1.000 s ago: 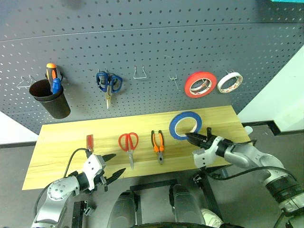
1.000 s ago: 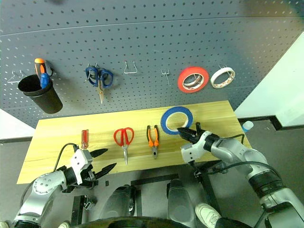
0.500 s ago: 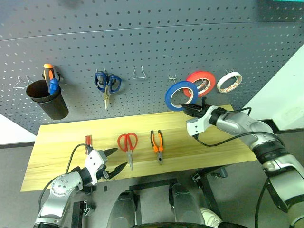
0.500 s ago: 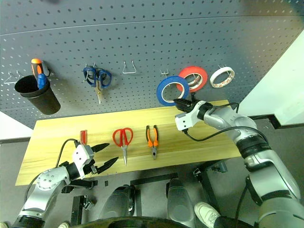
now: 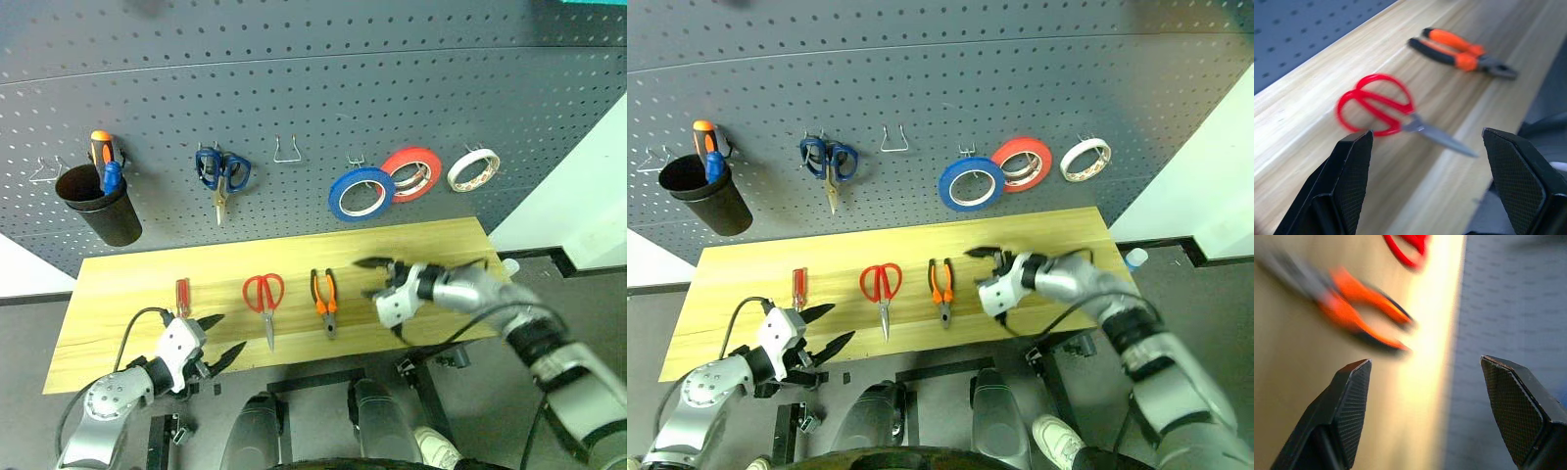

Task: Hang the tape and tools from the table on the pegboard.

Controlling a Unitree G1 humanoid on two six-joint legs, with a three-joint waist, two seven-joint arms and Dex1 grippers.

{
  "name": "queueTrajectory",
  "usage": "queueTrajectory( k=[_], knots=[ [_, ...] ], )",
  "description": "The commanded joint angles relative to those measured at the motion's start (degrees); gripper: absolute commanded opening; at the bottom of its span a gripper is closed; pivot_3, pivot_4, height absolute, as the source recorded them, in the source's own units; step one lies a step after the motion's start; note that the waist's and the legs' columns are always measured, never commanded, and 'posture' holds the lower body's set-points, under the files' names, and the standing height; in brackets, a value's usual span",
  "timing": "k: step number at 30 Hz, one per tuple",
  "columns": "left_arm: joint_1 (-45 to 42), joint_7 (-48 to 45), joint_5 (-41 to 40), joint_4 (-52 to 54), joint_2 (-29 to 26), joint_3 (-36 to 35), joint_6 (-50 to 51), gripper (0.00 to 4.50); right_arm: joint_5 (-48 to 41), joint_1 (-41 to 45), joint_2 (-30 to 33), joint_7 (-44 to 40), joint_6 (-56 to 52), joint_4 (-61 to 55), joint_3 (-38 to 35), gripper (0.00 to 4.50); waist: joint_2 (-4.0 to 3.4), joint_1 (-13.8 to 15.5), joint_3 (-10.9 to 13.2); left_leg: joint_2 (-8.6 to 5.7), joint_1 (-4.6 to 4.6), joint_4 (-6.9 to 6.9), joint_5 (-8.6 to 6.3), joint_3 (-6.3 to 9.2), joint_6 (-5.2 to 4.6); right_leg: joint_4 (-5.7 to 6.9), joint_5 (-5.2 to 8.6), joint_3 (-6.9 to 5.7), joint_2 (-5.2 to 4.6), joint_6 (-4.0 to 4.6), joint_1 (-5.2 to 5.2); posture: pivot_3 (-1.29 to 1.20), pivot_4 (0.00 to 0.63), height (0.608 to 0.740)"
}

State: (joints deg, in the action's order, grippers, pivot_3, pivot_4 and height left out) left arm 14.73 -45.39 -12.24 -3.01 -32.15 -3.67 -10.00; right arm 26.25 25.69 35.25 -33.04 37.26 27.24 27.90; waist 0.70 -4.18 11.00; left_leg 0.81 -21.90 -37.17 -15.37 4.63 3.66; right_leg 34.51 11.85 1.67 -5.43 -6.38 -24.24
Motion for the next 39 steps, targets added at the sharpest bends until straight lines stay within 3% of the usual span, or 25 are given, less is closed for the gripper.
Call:
queueTrajectory(
  k=[1, 3, 6, 12, 17, 25, 39],
  knots=[
    [-1.39, 0.12, 0.72, -2.74, -1.70, -1.85, -0.29, 3.73, -13.28, -2.92, -5.61, -11.11, -18.65, -9.22, -2.45, 4.12, 0.09, 0.06, 0.04, 0.00, 0.19, 0.00, 0.00, 0.00, -0.01, 0.09, 0.00, 0.01, 0.01, 0.01, 0.12, -0.07, 0.160, 0.730],
    [-2.26, -0.11, 1.04, -4.20, -2.43, -1.90, -0.77, 3.73, -16.16, -4.89, -8.58, -13.99, -29.74, -14.49, -2.94, 4.44, 0.08, 0.17, 0.04, 0.06, 0.61, 0.02, 0.00, 0.08, 0.00, 0.26, 0.19, 0.01, 0.08, -0.14, 0.44, -0.07, 0.160, 0.730],
    [-2.98, -0.87, 0.56, -5.19, -3.48, -2.34, -1.05, 3.73, -17.83, -6.02, -14.16, -12.05, -47.42, -20.94, -4.68, 4.44, 0.08, 0.22, 0.04, 0.07, 0.59, 0.01, -0.01, 0.13, 0.01, 0.61, 0.36, -0.01, 0.08, 0.01, 0.26, -0.07, 0.167, 0.730],
    [-3.79, -4.61, -1.65, -7.42, -5.72, -4.24, -2.54, 3.73, -14.27, -3.26, -28.21, 1.34, -86.14, -26.53, -7.44, 4.44, 0.07, 0.21, 0.05, 0.09, 0.41, 0.10, 0.00, 0.17, 0.01, 0.79, 0.30, -0.01, 0.14, 0.28, -0.12, -0.07, 0.171, 0.730],
    [-5.22, -6.47, -1.71, -11.12, -6.13, -4.90, -4.39, 3.73, -16.26, 1.53, -38.60, 10.59, -105.63, -21.81, -14.82, 4.44, 0.02, 0.11, 0.08, 0.10, 0.31, 0.18, 0.00, 0.17, 0.01, 0.79, 0.33, -0.01, 0.14, 0.31, -0.27, -0.08, 0.179, 0.730],
    [-8.32, -10.21, -1.09, -23.20, -4.65, -4.38, -11.70, 3.73, -18.42, 5.55, -44.51, 18.25, -109.68, -14.36, -18.44, 4.44, -0.01, -0.16, 0.10, 0.10, 0.21, 0.26, -0.01, 0.17, 0.01, 0.75, 0.37, -0.02, 0.15, 0.28, -0.39, -0.09, 0.187, 0.730],
    [-4.79, -22.64, -5.84, -28.24, -4.59, -5.29, -18.20, 3.73, -24.22, 14.03, -47.72, 25.26, -99.17, 1.31, -21.67, 4.44, -0.06, -2.14, 0.13, 0.13, -0.05, 0.26, 0.00, 0.19, 0.00, 0.76, 0.37, -0.05, 0.15, 0.25, -0.60, -0.06, 0.197, 0.730]
  ],
)
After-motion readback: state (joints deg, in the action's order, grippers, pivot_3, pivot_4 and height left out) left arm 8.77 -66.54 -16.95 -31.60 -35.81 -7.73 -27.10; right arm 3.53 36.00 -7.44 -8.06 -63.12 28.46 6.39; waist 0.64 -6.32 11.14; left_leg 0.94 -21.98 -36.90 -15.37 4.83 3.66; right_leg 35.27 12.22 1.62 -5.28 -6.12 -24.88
